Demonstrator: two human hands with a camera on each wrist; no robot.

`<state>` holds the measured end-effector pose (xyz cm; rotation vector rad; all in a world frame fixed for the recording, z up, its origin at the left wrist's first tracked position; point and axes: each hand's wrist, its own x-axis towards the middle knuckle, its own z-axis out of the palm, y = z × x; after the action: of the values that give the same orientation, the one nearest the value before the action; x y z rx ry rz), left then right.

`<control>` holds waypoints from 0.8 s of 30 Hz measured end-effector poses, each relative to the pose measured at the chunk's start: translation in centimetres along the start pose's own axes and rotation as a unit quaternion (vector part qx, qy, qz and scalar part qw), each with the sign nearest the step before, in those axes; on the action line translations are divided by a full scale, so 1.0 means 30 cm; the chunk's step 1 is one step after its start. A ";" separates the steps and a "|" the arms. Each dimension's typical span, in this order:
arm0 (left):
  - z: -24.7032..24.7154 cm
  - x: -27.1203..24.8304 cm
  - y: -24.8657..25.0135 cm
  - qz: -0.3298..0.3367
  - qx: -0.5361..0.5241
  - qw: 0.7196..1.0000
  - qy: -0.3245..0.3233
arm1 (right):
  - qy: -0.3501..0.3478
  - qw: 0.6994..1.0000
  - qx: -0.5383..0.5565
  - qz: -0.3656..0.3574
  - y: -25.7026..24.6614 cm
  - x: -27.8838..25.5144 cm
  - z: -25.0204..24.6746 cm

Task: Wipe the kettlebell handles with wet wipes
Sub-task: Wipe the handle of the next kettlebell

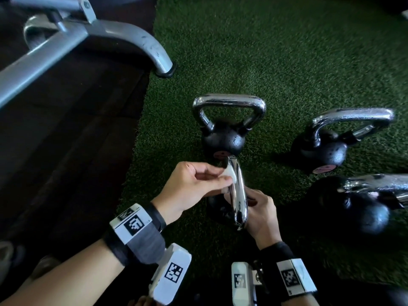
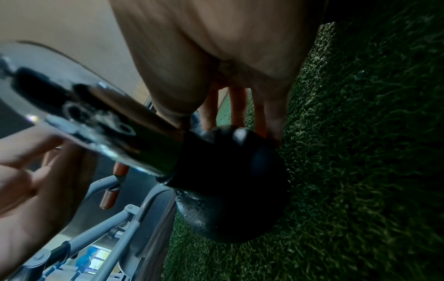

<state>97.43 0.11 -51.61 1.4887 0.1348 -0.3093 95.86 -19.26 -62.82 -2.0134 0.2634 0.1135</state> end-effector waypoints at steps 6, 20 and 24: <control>-0.014 -0.028 -0.002 0.036 0.045 0.998 0.001 | -0.011 1.000 0.012 0.003 -0.014 0.004 0.004; -0.027 -0.150 -0.119 0.236 0.251 0.934 -0.097 | -0.019 1.000 -0.012 0.001 0.016 0.025 -0.002; -0.034 -0.134 -0.157 0.253 0.274 0.921 -0.111 | -0.024 1.000 -0.008 0.007 0.011 0.027 -0.005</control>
<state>92.36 1.37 -55.08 1.9616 -0.5575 -0.0908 96.55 -19.65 -63.18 -2.0230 0.2459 0.1736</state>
